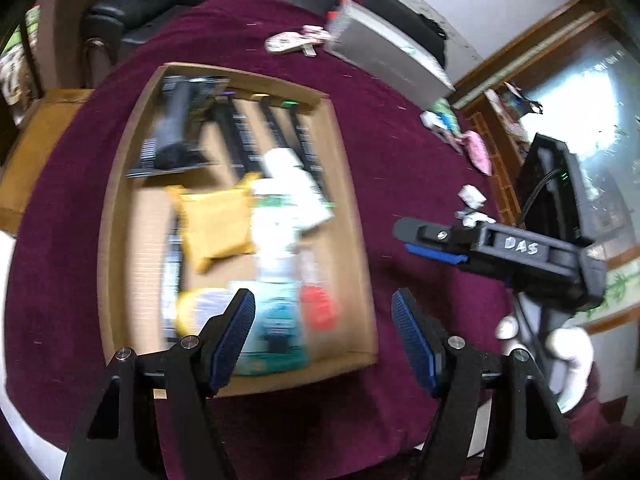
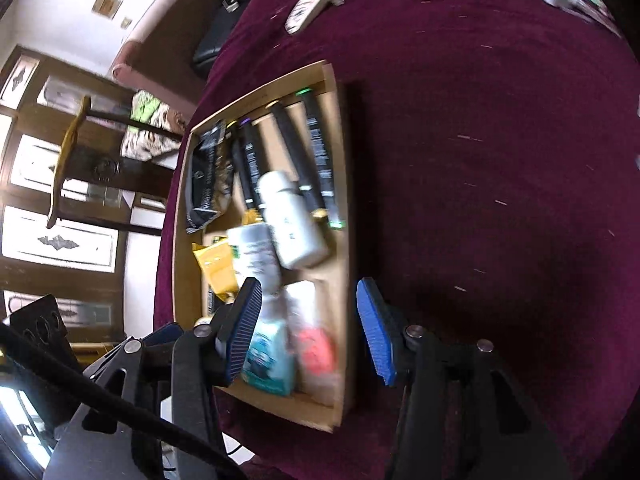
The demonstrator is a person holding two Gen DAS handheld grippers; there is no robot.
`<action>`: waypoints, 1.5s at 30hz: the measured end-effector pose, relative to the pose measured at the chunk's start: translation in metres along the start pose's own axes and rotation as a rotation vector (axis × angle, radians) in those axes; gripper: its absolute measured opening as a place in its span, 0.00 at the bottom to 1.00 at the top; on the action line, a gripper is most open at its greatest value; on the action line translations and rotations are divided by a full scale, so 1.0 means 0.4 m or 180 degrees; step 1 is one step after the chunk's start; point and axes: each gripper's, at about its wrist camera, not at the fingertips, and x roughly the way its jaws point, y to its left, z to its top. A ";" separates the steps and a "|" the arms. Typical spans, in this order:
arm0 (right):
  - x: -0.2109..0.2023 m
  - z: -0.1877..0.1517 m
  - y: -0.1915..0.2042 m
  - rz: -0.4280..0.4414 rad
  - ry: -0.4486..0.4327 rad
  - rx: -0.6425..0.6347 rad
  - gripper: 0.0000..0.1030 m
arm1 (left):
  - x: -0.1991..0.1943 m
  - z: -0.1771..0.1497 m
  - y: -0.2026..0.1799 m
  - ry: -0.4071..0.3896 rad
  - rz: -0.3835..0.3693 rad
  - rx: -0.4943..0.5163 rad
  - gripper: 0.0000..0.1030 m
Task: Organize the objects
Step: 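Lower the tin and white bottle into the tray and open both tools, then move both tools back toward the remaining bottles on the table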
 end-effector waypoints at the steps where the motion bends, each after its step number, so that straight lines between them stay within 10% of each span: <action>1: -0.022 -0.007 -0.029 0.0004 -0.0033 0.0057 0.47 | 0.005 -0.001 -0.023 0.0014 -0.0018 0.0047 0.63; 22: -0.421 -0.112 -0.664 -0.0417 -0.0681 0.1199 0.48 | 0.383 -0.137 -0.495 0.0643 0.0180 0.0783 0.63; 35: -0.453 0.069 -0.791 -0.0666 -0.0814 0.1278 0.48 | 0.471 -0.195 -0.523 0.0618 0.0619 0.0953 0.66; 45: -0.401 0.136 -0.825 -0.0716 -0.0718 0.1406 0.48 | 0.513 -0.215 -0.564 0.0652 0.0768 0.1059 0.98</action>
